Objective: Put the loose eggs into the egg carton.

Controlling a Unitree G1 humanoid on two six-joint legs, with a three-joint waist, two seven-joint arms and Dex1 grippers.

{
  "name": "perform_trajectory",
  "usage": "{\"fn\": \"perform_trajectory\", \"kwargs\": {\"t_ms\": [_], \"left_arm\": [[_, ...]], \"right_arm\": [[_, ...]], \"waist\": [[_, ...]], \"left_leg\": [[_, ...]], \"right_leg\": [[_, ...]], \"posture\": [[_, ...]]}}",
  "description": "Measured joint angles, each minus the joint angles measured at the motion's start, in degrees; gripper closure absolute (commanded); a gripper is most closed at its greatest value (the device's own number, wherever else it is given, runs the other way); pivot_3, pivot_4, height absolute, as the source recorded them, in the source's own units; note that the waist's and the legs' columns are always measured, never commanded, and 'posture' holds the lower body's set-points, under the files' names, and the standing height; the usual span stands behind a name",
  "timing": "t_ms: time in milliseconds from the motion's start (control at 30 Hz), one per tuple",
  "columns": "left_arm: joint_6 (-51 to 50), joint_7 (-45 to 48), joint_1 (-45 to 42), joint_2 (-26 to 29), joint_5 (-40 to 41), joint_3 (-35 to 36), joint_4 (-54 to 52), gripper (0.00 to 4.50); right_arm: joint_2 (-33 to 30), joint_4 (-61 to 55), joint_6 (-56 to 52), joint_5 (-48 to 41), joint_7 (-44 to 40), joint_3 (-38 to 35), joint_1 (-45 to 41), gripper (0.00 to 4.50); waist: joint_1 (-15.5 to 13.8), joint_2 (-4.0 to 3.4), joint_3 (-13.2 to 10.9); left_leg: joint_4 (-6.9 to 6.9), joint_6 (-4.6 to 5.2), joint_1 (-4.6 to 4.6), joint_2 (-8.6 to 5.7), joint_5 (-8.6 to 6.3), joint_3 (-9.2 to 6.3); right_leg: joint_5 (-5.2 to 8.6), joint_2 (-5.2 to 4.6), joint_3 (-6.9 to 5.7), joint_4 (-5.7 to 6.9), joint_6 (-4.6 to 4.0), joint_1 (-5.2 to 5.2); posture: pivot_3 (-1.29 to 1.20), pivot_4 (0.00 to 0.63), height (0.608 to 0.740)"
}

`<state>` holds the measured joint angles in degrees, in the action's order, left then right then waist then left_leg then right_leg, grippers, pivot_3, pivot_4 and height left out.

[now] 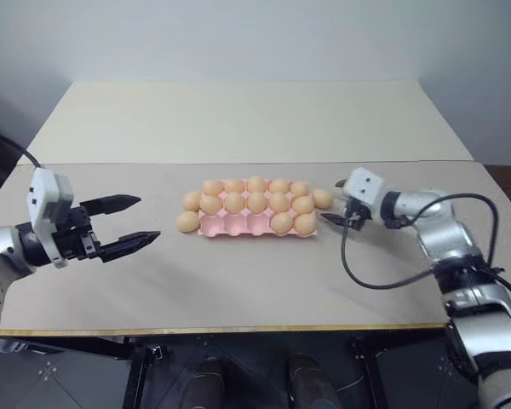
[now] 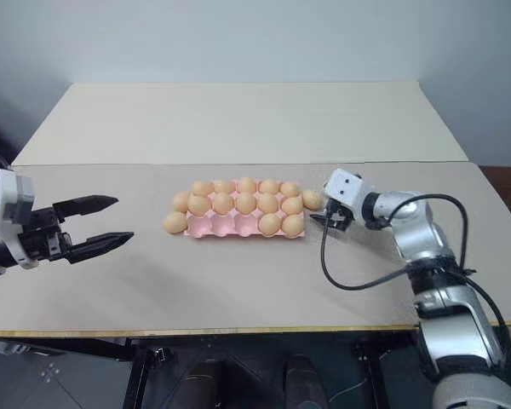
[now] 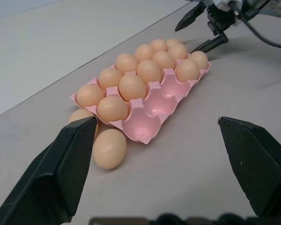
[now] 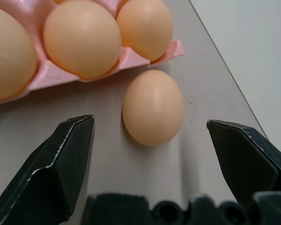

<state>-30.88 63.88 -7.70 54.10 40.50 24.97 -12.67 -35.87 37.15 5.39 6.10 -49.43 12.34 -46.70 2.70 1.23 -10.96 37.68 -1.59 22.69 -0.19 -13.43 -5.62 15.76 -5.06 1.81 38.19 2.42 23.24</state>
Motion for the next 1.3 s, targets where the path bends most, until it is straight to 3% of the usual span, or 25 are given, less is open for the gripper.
{"fn": "perform_trajectory", "kwargs": {"t_ms": [233, 333, 500, 567, 767, 933, 1133, 1300], "left_arm": [[0.0, 0.0, 0.9, 0.0, 0.0, 0.5, -0.5, 0.0], [0.0, -0.2, 1.3, 0.0, 0.1, 0.9, -1.2, 0.0], [-0.1, -0.5, 1.9, 0.0, 0.1, 1.1, -2.1, 0.0], [-0.1, -0.6, 2.1, 0.0, 0.1, 1.1, -2.6, 0.0], [-0.1, -0.7, 1.8, 0.0, 0.1, 1.1, -2.5, 0.0], [-0.1, -0.6, 0.7, 0.1, 0.1, 0.8, -1.9, 0.0], [-0.1, -0.3, -1.7, 0.1, 0.1, -1.1, -0.7, 0.0], [-0.2, 0.4, -2.3, 0.3, 0.0, -1.8, 0.1, 0.0]], "right_arm": [[4.7, 14.7, 7.3, 4.9, 5.6, 1.2, -7.3, 0.03], [6.0, 18.4, 8.4, 5.0, 5.8, 1.2, -9.1, 0.64], [5.9, 19.6, 9.7, 4.5, 3.5, 0.8, -8.9, 2.35], [5.6, 19.4, 9.7, 4.2, 3.1, 0.4, -8.4, 2.72], [3.1, 15.6, 7.1, 4.1, 4.9, -0.8, -6.1, 2.87], [0.1, -0.8, -2.2, 2.6, 6.8, -5.5, -3.5, 2.87], [5.2, -26.7, -17.8, -1.6, 4.6, -5.2, 0.7, 2.87], [10.3, -36.9, -26.2, -3.0, 3.3, 0.0, 2.1, 2.87]], "waist": [[0.4, 0.0, 0.0], [0.7, 0.0, 0.0], [0.8, 0.0, 0.0], [0.8, 0.0, 0.0], [0.7, 0.0, 0.0], [0.9, -0.01, 0.0], [1.3, -0.01, 0.0], [1.1, 0.0, 0.0]], "left_leg": [[-0.01, -0.12, -0.05, 0.01, 0.07, 0.01], [-0.01, -0.12, -0.06, 0.01, 0.07, 0.01], [-0.01, -0.12, -0.06, 0.01, 0.07, 0.01], [-0.01, -0.12, -0.07, 0.01, 0.07, 0.01], [-0.01, -0.12, -0.06, 0.0, 0.07, 0.02], [-0.03, -0.12, -0.06, 0.04, 0.07, 0.03], [-0.02, -0.11, -0.15, 0.06, 0.07, 0.04], [-0.01, -0.11, -0.14, 0.04, 0.07, 0.04]], "right_leg": [[-0.04, 0.03, 0.05, 0.04, -0.01, -0.01], [-0.04, 0.03, 0.07, 0.04, -0.01, -0.02], [-0.05, 0.02, 0.08, 0.05, 0.01, -0.02], [-0.05, 0.02, 0.08, 0.06, 0.01, -0.02], [-0.05, 0.01, 0.09, 0.07, 0.01, -0.01], [-0.05, 0.07, 0.13, 0.09, 0.01, 0.02], [-0.04, 0.12, 0.22, 0.26, 0.01, 0.03], [-0.04, 0.11, 0.22, 0.24, 0.01, 0.03]], "posture": [[0.0, 0.15, 0.74], [0.0, 0.15, 0.74], [0.0, 0.15, 0.74], [0.0, 0.15, 0.74], [0.0, 0.15, 0.74], [0.0, 0.15, 0.74], [0.0, 0.15, 0.74], [0.0, 0.15, 0.74]]}}
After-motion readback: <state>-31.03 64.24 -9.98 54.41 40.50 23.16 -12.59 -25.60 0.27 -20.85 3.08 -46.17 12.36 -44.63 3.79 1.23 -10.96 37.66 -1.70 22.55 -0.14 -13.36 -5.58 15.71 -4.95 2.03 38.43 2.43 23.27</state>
